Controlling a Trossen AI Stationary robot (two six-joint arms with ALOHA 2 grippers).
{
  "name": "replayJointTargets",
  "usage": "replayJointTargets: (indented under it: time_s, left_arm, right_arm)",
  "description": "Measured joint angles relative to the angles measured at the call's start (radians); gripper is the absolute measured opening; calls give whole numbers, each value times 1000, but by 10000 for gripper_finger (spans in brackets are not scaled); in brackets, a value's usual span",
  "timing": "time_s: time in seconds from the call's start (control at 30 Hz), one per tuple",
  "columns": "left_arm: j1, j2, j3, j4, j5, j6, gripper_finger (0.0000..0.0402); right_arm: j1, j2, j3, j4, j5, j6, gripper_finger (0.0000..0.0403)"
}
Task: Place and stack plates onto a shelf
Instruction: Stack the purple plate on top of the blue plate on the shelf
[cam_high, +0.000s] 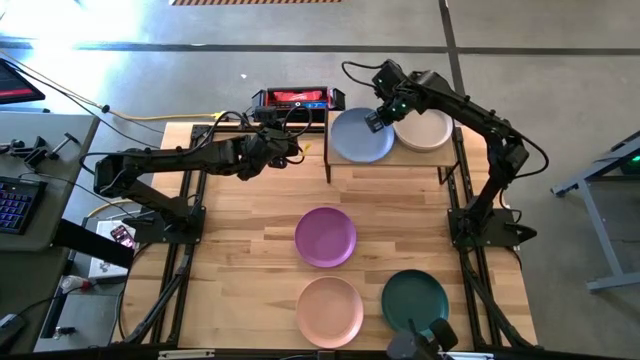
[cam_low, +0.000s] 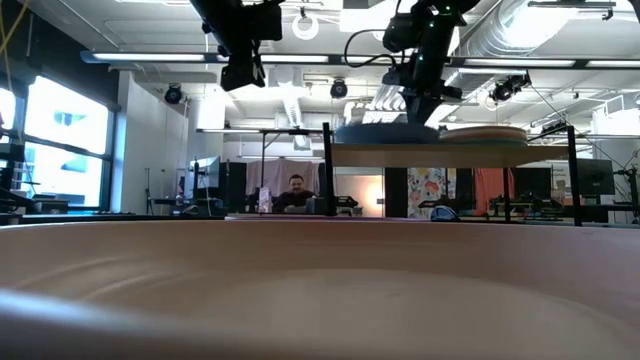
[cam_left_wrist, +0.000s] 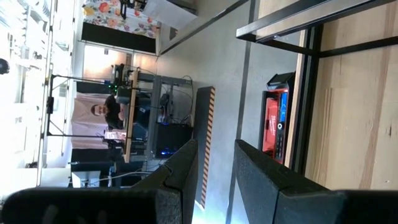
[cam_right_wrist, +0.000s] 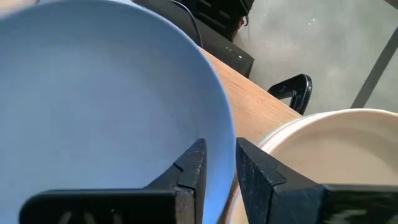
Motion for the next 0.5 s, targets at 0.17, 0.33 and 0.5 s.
replayJointTargets:
  time_s: [0.17, 0.33, 0.5]
  left_arm:
    - [0, 0, 0, -3, 14, -39, 92]
    - [0, 0, 0, -74, 139, -225, 92]
    - [0, 0, 0, -164, 299, -483, 92]
  right_arm:
    - [0, -3, 0, -1, -31, -10, 64]
    - [0, -34, 0, -2, -117, -20, 64]
    - [4, -80, 0, -11, -188, -18, 64]
